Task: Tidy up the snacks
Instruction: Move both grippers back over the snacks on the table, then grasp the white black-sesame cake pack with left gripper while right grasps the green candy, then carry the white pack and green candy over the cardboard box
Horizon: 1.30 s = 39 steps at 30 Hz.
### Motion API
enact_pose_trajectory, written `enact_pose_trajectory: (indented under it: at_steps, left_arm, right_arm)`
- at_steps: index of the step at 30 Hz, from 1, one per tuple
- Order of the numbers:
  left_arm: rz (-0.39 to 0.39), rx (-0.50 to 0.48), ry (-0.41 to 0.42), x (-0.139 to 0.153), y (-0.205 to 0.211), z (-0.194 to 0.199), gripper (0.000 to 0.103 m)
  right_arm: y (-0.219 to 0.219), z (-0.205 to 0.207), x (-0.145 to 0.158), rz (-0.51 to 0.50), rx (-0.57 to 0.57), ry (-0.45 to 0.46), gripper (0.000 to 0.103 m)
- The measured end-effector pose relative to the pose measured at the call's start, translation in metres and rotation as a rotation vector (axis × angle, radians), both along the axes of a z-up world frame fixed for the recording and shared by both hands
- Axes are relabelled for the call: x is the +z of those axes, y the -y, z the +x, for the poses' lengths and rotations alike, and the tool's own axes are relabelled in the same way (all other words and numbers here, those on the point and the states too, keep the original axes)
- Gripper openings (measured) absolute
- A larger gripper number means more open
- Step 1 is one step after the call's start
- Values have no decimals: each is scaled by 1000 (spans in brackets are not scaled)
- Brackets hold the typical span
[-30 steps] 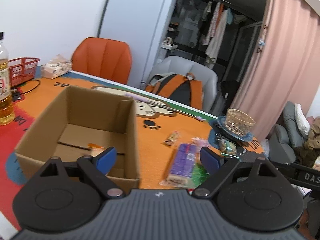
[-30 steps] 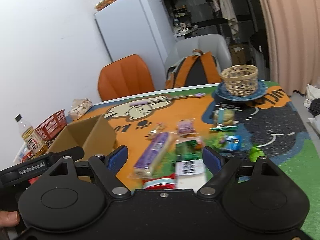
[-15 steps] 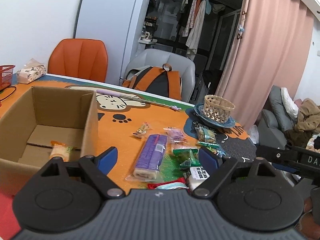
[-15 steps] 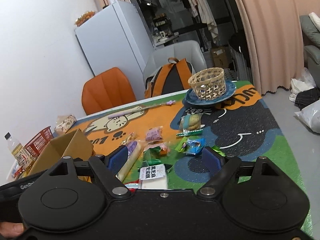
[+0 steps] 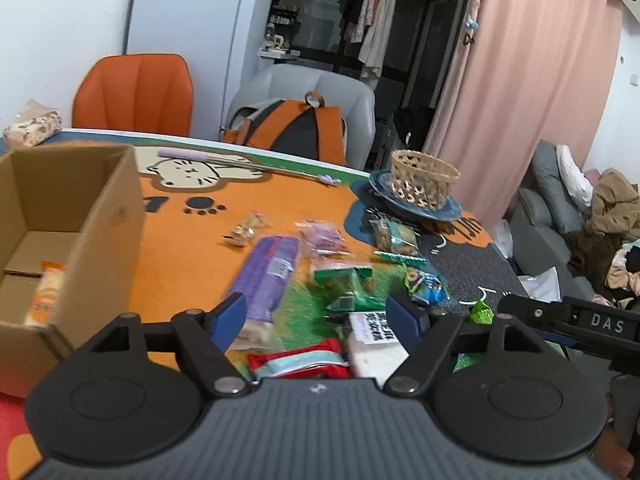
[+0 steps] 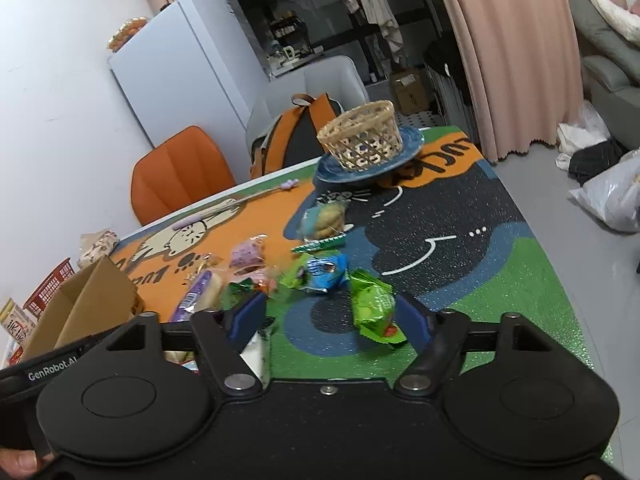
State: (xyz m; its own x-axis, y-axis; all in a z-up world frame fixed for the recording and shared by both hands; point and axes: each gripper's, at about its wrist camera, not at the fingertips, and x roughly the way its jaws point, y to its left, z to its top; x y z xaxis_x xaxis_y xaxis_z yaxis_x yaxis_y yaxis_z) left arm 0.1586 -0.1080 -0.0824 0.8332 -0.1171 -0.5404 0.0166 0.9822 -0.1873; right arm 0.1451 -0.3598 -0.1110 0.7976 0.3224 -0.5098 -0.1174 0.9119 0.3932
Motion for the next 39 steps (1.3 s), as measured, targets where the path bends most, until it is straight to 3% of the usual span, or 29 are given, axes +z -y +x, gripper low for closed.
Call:
enact_pose_trajectory:
  at_steps: [8, 14, 19, 24, 25, 27, 30, 39]
  left_arm:
    - [10, -37, -47, -17, 23, 17, 73]
    - [15, -50, -78, -28, 35, 27, 73]
    - [28, -55, -102, -37, 44, 35, 74]
    - [42, -73, -127, -48, 56, 41, 72]
    - [52, -67, -121, -49, 57, 41, 70]
    - [80, -66, -116, -49, 61, 39, 54]
    - [57, -64, -122, -46, 59, 38, 48]
    - [45, -81, -90, -33, 52, 24, 45]
  right_arm:
    - [6, 17, -15, 3, -1, -39, 67]
    - [1, 33, -23, -2, 19, -51, 59]
    - [4, 38, -35, -10, 26, -88, 35]
    - [13, 29, -37, 19, 25, -79, 32]
    - [14, 26, -36, 18, 23, -77, 32]
    - [16, 23, -36, 25, 19, -78, 32]
    - [20, 19, -34, 31, 5, -74, 31]
    - [15, 9, -21, 43, 9, -33, 31]
